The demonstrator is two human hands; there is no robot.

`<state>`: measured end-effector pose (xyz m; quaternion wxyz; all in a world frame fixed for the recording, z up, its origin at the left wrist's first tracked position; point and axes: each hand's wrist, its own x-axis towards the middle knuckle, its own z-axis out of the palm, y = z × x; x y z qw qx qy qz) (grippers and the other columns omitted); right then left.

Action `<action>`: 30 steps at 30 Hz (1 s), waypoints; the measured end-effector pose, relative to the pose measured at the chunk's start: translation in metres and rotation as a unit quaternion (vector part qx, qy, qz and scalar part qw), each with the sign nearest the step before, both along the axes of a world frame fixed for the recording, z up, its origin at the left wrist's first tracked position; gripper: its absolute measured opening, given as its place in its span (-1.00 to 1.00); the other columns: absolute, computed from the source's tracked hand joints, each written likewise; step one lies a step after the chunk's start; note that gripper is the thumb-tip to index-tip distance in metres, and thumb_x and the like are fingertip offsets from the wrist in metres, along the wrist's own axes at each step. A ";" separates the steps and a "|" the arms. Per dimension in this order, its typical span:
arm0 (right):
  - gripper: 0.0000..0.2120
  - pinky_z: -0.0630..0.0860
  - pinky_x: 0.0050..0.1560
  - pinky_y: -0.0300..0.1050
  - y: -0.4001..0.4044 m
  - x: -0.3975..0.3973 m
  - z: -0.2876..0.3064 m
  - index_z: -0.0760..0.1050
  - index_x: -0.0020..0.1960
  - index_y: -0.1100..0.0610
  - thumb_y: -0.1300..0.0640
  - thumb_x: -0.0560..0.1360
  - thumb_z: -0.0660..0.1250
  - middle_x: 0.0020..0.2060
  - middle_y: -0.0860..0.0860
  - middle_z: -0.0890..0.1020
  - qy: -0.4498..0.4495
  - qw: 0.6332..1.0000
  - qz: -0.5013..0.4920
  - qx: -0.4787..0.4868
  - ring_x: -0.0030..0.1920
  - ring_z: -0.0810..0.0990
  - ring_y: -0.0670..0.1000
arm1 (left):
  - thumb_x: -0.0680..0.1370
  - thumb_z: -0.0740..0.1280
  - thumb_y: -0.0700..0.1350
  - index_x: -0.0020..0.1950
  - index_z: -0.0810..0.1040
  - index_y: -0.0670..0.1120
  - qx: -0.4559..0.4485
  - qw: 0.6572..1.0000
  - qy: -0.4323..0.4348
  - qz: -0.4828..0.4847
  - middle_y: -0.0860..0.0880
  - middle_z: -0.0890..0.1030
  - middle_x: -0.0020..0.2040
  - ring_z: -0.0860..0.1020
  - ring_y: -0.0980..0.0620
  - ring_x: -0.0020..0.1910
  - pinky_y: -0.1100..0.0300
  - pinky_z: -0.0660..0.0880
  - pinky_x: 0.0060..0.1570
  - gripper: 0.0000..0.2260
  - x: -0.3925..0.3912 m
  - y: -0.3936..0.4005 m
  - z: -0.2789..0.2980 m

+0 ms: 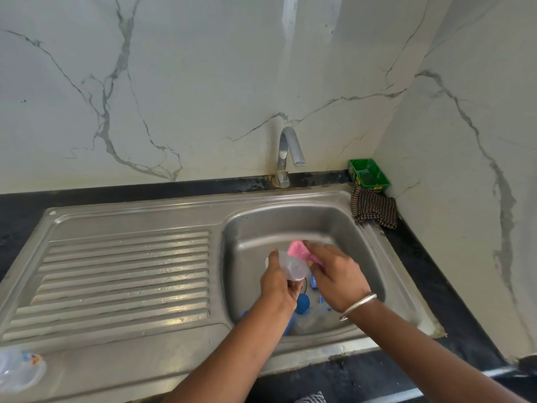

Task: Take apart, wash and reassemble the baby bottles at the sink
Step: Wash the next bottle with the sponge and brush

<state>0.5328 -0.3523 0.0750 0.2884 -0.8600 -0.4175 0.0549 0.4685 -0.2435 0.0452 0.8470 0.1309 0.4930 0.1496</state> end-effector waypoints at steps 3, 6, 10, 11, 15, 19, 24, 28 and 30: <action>-0.53 0.55 -0.23 0.02 -0.010 -0.004 -0.003 0.35 0.42 -0.20 -0.02 0.52 0.22 -0.16 -0.12 0.51 0.011 0.998 0.060 0.026 -0.22 0.56 -0.04 | 0.57 0.34 0.15 0.26 0.56 -0.25 0.019 0.999 -0.044 -0.010 -0.23 0.69 0.03 0.69 -0.08 -0.22 0.17 0.63 -0.29 -0.50 -0.001 0.005 -0.004; -0.54 0.51 -0.18 -0.04 -0.025 -0.002 -0.013 0.39 0.40 -0.24 0.02 0.53 0.27 -0.23 -0.08 0.51 0.057 0.992 0.079 0.074 -0.23 0.53 -0.07 | 0.54 0.37 0.16 0.30 0.54 -0.20 0.057 0.997 -0.029 -0.043 -0.24 0.67 0.12 0.67 -0.16 0.01 0.06 0.63 -0.09 -0.49 -0.008 0.011 -0.014; -0.55 0.55 0.06 -0.08 -0.038 0.009 -0.029 0.46 0.32 -0.31 0.12 0.53 0.33 0.01 -0.04 0.66 0.106 0.988 0.046 0.104 0.01 0.62 -0.09 | 0.58 0.34 0.00 0.08 0.56 -0.11 0.151 0.980 0.026 -0.127 -0.15 0.67 -0.08 0.64 -0.14 -0.11 0.02 0.57 -0.06 -0.80 -0.021 0.013 -0.015; -0.53 0.54 0.10 -0.14 -0.038 0.013 -0.030 0.45 0.30 -0.32 0.16 0.54 0.34 0.07 -0.07 0.66 0.109 0.988 0.029 0.108 0.05 0.62 -0.13 | 0.57 0.33 -0.03 0.05 0.55 -0.12 0.166 0.974 0.033 -0.150 -0.16 0.65 -0.11 0.63 -0.14 -0.13 0.03 0.57 -0.08 -0.82 -0.023 0.012 -0.013; -0.49 0.51 0.12 -0.20 -0.025 0.025 -0.030 0.38 0.37 -0.30 0.17 0.55 0.33 0.07 -0.06 0.64 0.091 0.992 0.032 0.084 0.06 0.60 -0.11 | 0.29 0.32 -0.04 -0.08 0.55 -0.17 0.195 0.956 0.013 -0.220 -0.17 0.56 -0.20 0.55 -0.12 -0.25 0.14 0.49 -0.23 -0.72 -0.028 0.003 0.000; -0.50 0.53 0.06 -0.02 -0.006 0.028 -0.028 0.33 0.45 -0.22 0.00 0.52 0.21 -0.01 -0.01 0.59 0.076 0.992 0.093 0.036 -0.02 0.58 0.00 | 0.20 0.36 -0.22 -0.40 0.58 -0.06 0.293 0.928 -0.027 -0.230 -0.11 0.49 -0.38 0.45 -0.05 -0.37 0.17 0.35 -0.32 -0.93 -0.022 -0.003 0.009; -0.44 0.56 -0.05 0.03 0.000 0.038 -0.028 0.25 0.48 -0.25 0.10 0.53 0.21 -0.06 -0.08 0.50 0.026 0.986 0.160 0.029 -0.08 0.55 -0.01 | 0.11 0.48 -0.21 0.08 0.51 -0.27 0.323 0.913 0.029 -0.246 -0.17 0.58 -0.20 0.59 -0.08 -0.25 0.10 0.52 -0.31 -0.45 -0.016 0.001 0.003; -0.44 0.57 -0.19 0.06 -0.011 0.057 -0.027 0.16 0.47 -0.37 0.04 0.55 0.15 -0.06 -0.12 0.46 -0.012 0.980 0.196 0.030 -0.13 0.55 -0.02 | 0.12 0.44 -0.26 -0.03 0.47 -0.38 0.306 0.923 -0.007 -0.234 -0.24 0.53 -0.25 0.55 -0.17 -0.32 0.01 0.53 -0.27 -0.53 -0.007 -0.006 0.010; -0.46 0.57 -0.22 0.02 -0.019 0.064 -0.026 0.17 0.47 -0.36 0.04 0.56 0.15 -0.08 -0.12 0.46 -0.013 0.978 0.203 0.042 -0.16 0.54 -0.04 | 0.09 0.42 -0.28 -0.10 0.50 -0.29 0.271 0.938 -0.028 -0.214 -0.23 0.51 -0.29 0.51 -0.16 -0.37 0.04 0.51 -0.28 -0.60 -0.003 -0.013 0.016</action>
